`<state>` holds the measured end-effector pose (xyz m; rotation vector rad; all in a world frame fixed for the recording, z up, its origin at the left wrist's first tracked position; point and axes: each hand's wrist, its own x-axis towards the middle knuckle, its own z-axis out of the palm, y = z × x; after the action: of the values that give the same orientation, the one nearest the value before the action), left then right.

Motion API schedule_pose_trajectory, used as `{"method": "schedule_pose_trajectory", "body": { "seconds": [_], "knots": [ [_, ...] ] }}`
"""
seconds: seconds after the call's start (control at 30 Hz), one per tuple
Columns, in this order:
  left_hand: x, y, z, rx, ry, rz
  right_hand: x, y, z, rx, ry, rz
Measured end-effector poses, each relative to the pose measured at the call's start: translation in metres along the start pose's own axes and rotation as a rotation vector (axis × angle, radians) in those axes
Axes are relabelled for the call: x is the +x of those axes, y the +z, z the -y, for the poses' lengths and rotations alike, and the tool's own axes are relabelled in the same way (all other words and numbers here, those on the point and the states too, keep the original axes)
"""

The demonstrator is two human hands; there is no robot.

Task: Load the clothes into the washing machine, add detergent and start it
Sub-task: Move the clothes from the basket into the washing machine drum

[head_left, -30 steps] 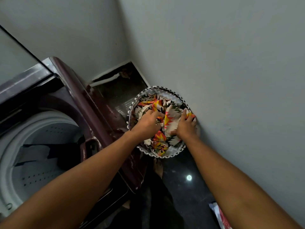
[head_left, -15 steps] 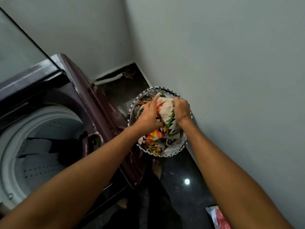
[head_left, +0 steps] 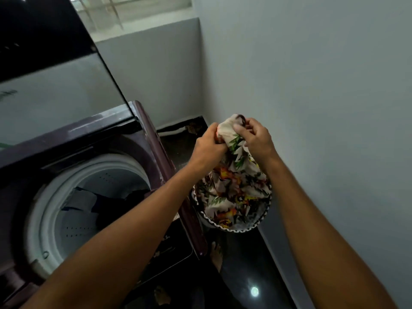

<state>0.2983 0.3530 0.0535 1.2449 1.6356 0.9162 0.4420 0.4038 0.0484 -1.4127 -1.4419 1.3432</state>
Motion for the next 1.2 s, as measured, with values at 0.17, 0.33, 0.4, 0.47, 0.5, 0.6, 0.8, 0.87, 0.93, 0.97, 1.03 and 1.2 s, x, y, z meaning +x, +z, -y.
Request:
{"method": "schedule_pose_trajectory", "body": {
  "seconds": [0.17,0.33,0.4,0.47,0.5,0.6,0.8,0.87,0.93,0.97,1.03,1.2],
  "knots": [
    [-0.008,-0.044,-0.017,-0.007,0.095,-0.114,-0.012,-0.003,-0.007,-0.064,0.216,0.593],
    [-0.03,-0.066,-0.045,-0.121,0.23,-0.126,-0.015,0.045,-0.017,-0.74,0.062,0.574],
    [-0.038,-0.082,-0.045,-0.115,0.274,-0.17,-0.015,0.058,-0.005,-0.804,0.011,0.468],
    [-0.044,-0.103,-0.037,0.014,0.291,-0.275,-0.011,0.065,0.009,-0.959,-0.063,0.431],
    [-0.047,-0.115,-0.03,0.073,0.288,-0.322,-0.008,0.069,0.017,-1.004,-0.073,0.423],
    [-0.059,-0.144,-0.01,0.206,0.277,-0.373,-0.007,0.084,0.05,-0.81,0.048,0.343],
    [-0.087,-0.186,0.017,0.209,0.153,-0.533,-0.03,0.142,0.134,-0.024,0.275,0.556],
    [-0.098,-0.206,0.025,0.19,0.123,-0.663,-0.038,0.169,0.148,0.18,0.355,0.698],
    [-0.111,-0.228,0.037,0.218,0.106,-0.768,-0.046,0.201,0.154,0.235,0.395,0.765],
    [-0.118,-0.237,0.044,0.237,0.096,-0.803,-0.05,0.215,0.155,0.202,0.37,0.771],
    [-0.133,-0.256,0.061,0.27,0.065,-0.865,-0.058,0.25,0.153,0.067,0.292,0.755],
    [-0.168,-0.284,0.106,0.376,-0.089,-0.896,-0.08,0.325,0.116,-0.149,0.1,0.826]
  ]
}}
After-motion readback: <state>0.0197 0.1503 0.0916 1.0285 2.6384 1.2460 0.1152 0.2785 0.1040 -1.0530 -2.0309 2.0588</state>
